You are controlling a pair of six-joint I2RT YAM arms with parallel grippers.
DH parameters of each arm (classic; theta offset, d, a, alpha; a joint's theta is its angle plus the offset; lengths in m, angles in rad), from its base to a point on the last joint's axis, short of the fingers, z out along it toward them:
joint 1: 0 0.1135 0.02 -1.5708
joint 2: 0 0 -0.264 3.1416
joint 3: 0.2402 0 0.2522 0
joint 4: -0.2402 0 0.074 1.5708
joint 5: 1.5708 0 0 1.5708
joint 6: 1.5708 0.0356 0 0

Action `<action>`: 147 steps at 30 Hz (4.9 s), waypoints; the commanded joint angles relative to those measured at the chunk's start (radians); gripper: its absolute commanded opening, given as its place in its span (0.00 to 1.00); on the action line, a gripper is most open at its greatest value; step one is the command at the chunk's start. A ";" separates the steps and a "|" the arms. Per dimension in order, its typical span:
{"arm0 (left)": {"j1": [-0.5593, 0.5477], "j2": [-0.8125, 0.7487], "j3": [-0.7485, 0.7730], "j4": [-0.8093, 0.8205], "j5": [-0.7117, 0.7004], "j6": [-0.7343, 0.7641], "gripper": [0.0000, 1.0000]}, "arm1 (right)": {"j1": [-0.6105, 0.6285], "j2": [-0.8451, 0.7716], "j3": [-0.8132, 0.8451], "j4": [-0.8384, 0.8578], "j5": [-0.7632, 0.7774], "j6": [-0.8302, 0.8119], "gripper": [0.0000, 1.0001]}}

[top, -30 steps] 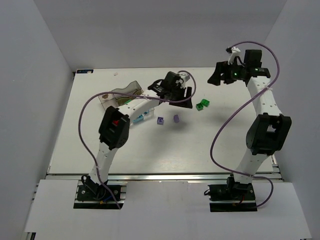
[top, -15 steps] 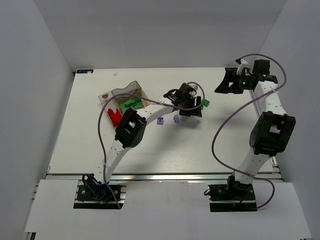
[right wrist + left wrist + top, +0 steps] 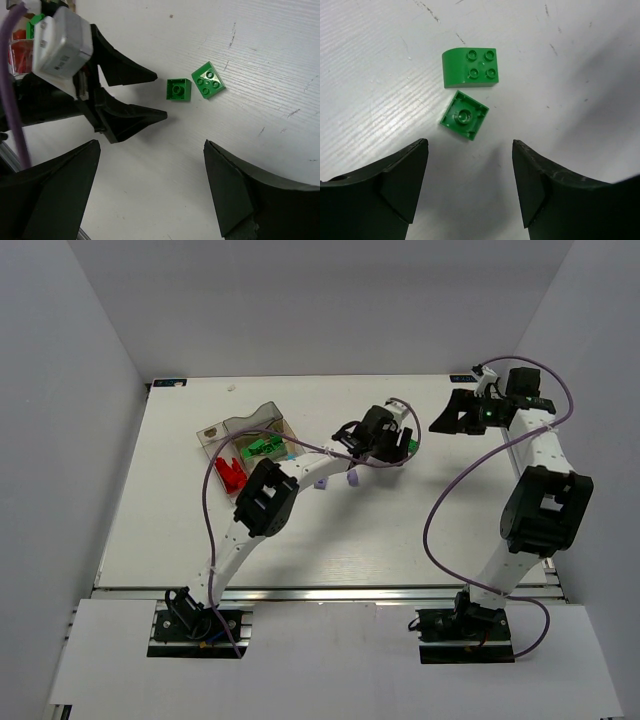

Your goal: Sort the legos into containers by color

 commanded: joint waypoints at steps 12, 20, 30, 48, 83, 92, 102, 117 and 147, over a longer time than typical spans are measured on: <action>-0.008 0.099 0.055 0.105 -0.025 0.200 0.79 | -0.051 -0.039 0.037 0.022 -0.034 0.008 0.89; -0.008 0.133 0.058 0.176 0.001 0.193 0.50 | -0.049 -0.042 0.024 0.026 -0.028 0.004 0.89; 0.002 0.014 -0.083 0.236 0.020 0.158 0.07 | -0.046 -0.048 -0.041 0.025 0.024 -0.123 0.89; 0.254 -0.786 -0.707 0.045 -0.217 -0.028 0.00 | 0.046 0.028 -0.124 -0.015 0.051 -0.722 0.89; 0.570 -0.728 -0.683 -0.235 -0.183 -0.159 0.83 | 0.290 0.401 0.284 -0.015 0.384 -0.707 0.89; 0.570 -1.042 -0.864 -0.131 -0.113 -0.203 0.79 | 0.305 0.452 0.269 0.002 0.516 -0.720 0.83; 0.570 -1.373 -1.198 0.056 -0.087 -0.296 0.76 | 0.302 0.466 0.316 -0.098 0.466 -0.743 0.15; 0.570 -1.692 -1.445 0.034 -0.139 -0.425 0.82 | 0.688 0.462 0.597 0.209 0.014 -0.393 0.00; 0.570 -1.854 -1.433 -0.154 -0.130 -0.381 0.91 | 0.891 0.622 0.614 0.617 0.364 -0.136 0.65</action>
